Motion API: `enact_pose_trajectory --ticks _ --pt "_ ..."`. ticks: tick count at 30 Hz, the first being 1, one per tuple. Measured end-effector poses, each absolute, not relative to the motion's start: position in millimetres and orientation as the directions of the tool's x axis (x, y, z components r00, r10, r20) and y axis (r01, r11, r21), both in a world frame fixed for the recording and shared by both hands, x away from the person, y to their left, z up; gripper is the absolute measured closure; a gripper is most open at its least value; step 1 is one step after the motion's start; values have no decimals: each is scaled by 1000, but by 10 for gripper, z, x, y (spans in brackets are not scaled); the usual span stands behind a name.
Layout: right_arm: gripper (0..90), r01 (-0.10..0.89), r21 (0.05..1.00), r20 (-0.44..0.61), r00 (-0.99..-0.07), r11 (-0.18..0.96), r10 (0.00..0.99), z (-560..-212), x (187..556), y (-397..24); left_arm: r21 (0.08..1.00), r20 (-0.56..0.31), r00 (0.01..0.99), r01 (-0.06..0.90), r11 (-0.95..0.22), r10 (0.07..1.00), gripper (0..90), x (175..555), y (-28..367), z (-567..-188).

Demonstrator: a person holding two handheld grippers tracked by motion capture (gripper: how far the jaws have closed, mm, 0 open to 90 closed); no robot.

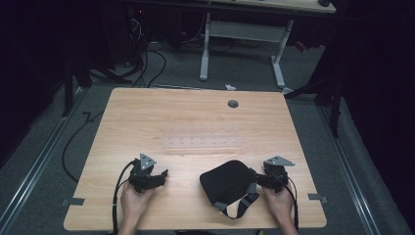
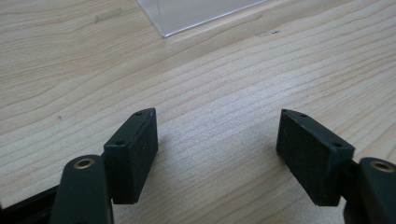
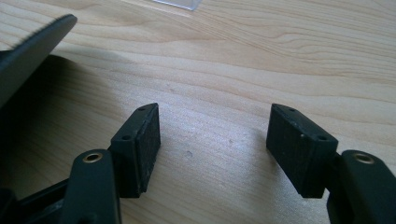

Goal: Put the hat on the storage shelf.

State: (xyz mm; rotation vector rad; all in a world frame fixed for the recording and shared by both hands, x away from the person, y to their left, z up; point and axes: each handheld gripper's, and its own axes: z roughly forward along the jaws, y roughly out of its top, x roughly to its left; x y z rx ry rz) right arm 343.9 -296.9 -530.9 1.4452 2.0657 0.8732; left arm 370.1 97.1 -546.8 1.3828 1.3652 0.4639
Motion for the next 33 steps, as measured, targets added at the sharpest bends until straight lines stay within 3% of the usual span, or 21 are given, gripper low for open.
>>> enact_pose_trajectory --ticks 17,33 --pt "355 644 726 -18 -333 242 943 -5308 3437 -2970 853 -395 263 461 245 880 290 3696 972 -5467" --pt "472 641 757 79 -280 125 957 -5169 3283 -3177 852 -396 263 462 245 880 285 3695 971 -5467"
